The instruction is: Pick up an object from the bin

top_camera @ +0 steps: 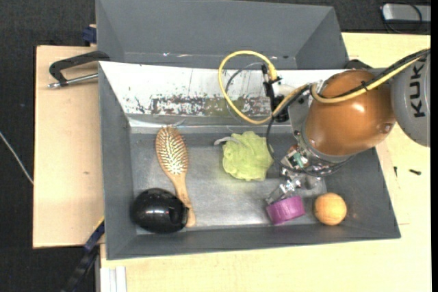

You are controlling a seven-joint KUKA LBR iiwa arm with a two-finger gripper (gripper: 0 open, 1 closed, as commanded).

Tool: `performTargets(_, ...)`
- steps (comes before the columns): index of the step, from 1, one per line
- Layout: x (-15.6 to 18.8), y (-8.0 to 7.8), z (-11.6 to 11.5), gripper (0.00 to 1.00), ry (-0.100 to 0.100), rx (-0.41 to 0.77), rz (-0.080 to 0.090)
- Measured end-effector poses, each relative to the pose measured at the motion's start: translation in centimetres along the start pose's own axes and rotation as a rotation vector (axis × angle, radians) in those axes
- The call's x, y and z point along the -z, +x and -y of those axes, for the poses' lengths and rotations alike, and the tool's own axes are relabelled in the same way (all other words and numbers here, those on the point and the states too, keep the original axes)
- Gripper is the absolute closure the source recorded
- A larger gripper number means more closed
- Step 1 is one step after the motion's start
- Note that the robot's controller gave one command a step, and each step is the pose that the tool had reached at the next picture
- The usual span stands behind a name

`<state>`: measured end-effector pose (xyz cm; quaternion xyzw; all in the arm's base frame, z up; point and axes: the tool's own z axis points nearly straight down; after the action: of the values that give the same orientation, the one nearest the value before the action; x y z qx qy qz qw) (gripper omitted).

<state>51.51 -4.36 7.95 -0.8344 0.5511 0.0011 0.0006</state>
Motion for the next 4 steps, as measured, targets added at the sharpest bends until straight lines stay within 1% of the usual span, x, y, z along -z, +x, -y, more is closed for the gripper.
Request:
performTargets(1, -0.2, 1.7, 1.6, 0.0, 0.001, 0.15, 0.0)
performTargets(2, -0.4, 4.7, 3.9, 0.0, 0.004, 0.371, -0.004)
performTargets(3, -0.7, 2.5, 4.2, 1.0, 0.001, 0.858, -0.004)
performTargets(4, -0.9, 2.4, 4.1, 0.0, -0.001, 0.858, 0.0)
